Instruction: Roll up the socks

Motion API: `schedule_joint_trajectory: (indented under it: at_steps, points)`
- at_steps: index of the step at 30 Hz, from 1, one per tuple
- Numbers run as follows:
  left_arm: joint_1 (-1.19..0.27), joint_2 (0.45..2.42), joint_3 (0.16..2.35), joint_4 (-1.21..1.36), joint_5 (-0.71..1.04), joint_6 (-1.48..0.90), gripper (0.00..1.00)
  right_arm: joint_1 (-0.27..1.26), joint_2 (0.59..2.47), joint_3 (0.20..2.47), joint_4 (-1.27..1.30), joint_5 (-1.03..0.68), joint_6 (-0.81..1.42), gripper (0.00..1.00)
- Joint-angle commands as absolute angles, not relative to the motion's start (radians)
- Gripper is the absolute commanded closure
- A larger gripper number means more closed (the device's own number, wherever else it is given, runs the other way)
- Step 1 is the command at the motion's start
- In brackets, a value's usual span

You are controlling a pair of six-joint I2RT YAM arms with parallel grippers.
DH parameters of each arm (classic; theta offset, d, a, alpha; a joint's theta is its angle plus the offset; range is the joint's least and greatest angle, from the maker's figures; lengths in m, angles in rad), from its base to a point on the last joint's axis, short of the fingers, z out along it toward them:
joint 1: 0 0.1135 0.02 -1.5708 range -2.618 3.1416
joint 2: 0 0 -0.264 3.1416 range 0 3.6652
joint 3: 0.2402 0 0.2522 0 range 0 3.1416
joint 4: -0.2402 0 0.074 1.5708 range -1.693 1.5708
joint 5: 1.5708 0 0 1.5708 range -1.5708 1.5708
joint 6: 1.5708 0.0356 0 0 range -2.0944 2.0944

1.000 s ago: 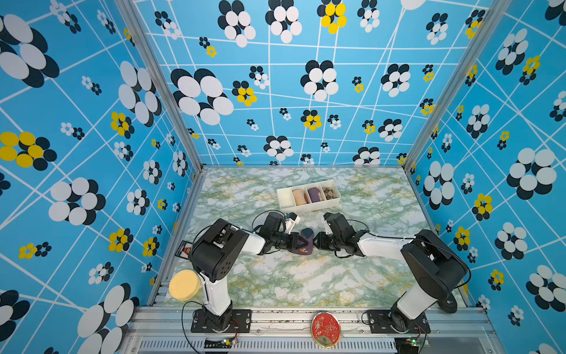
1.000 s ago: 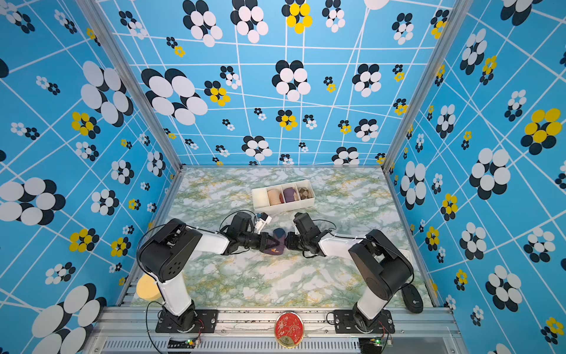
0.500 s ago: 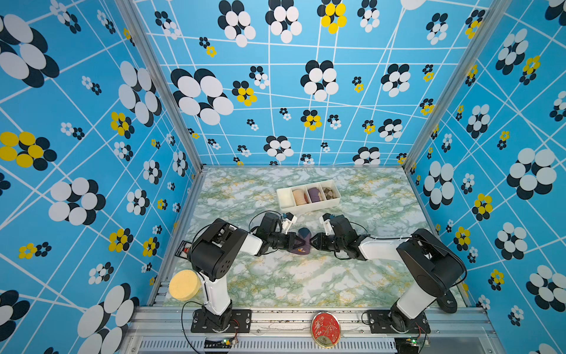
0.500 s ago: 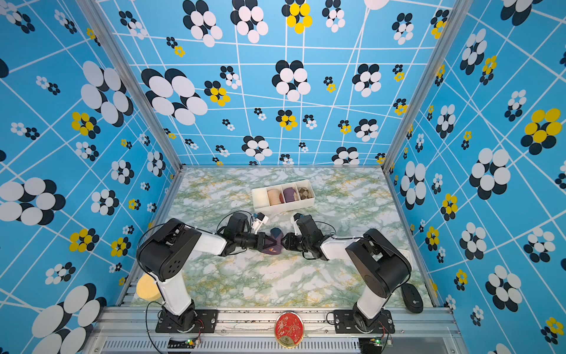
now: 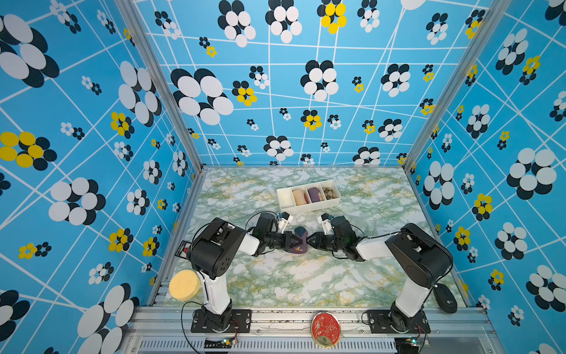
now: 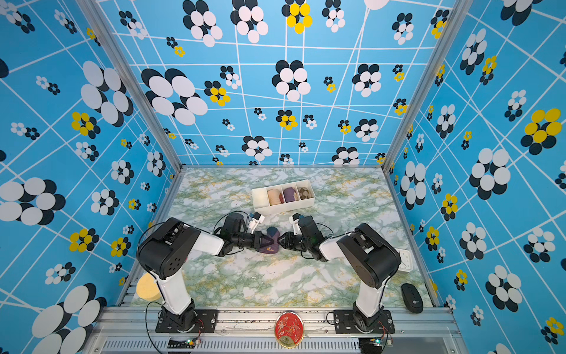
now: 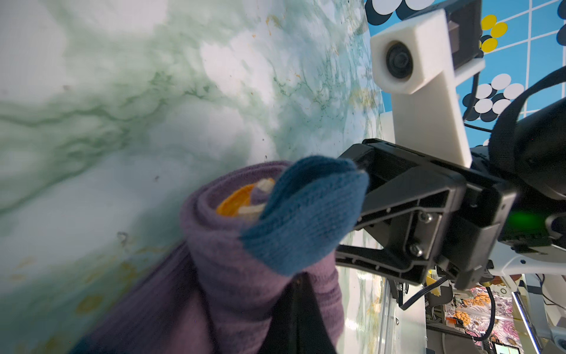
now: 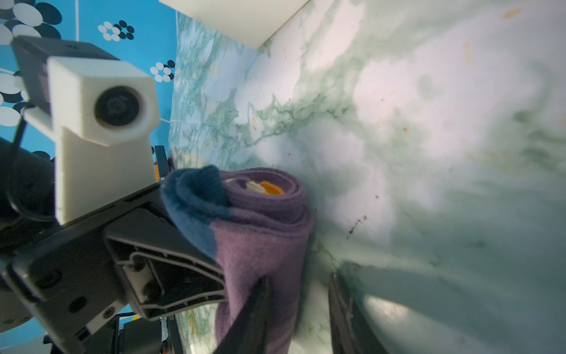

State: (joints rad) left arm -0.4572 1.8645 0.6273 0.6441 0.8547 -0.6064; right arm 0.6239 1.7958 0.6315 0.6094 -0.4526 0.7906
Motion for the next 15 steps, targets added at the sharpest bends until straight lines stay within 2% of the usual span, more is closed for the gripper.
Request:
schedule_joint_trajectory:
  at_steps: [1,15]
  points:
    - [-0.495,1.967,0.592,0.544,0.755,-0.627,1.0,0.682,1.812,0.644,0.792,-0.675,0.82,0.66]
    - [-0.66,2.023,0.681,0.547,0.724,-0.684,1.0,0.683,1.675,0.603,0.568,-0.604,0.726,0.67]
